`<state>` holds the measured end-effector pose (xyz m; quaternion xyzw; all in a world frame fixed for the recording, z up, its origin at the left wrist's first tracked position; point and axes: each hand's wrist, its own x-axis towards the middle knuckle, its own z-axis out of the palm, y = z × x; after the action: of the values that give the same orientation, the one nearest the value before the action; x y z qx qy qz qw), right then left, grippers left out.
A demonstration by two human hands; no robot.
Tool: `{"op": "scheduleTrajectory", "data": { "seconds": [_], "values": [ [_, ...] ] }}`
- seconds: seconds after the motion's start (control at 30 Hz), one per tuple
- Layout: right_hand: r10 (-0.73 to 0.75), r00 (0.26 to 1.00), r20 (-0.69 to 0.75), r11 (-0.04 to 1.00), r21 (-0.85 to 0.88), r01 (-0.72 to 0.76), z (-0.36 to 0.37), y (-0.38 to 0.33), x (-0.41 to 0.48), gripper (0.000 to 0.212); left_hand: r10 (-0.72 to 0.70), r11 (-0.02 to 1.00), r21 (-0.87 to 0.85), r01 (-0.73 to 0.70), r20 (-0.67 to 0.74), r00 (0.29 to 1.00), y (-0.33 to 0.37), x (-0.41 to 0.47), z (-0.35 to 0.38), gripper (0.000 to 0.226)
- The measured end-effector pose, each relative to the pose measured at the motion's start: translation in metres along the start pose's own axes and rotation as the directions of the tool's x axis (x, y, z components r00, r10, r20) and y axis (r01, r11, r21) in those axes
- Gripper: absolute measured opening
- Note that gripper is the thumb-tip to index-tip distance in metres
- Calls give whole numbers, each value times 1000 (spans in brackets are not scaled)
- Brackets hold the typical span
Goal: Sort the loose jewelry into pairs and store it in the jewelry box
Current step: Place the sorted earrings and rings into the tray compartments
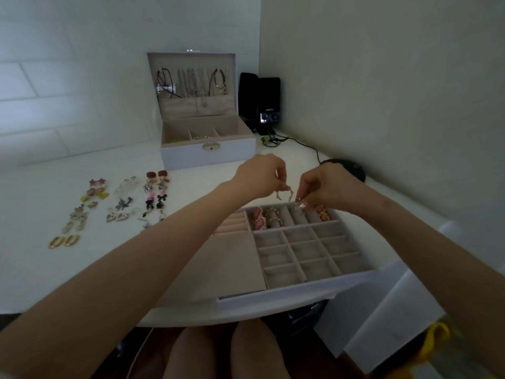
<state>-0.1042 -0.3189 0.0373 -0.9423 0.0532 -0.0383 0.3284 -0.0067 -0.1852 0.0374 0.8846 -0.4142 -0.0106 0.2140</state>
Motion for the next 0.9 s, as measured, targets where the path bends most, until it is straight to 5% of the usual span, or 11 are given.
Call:
{"op": "scheduleTrajectory", "data": {
  "seconds": [0.4, 0.9],
  "values": [
    [-85, 996, -40, 993, -80, 82, 26, 5, -3, 22, 14, 992, 124, -29, 121, 993, 4, 1, 15, 14],
    [-27, 991, -132, 997, -69, 18, 18, 16, 4, 8, 42, 983, 176, -54, 75, 996, 6, -7, 17, 9]
  ]
}}
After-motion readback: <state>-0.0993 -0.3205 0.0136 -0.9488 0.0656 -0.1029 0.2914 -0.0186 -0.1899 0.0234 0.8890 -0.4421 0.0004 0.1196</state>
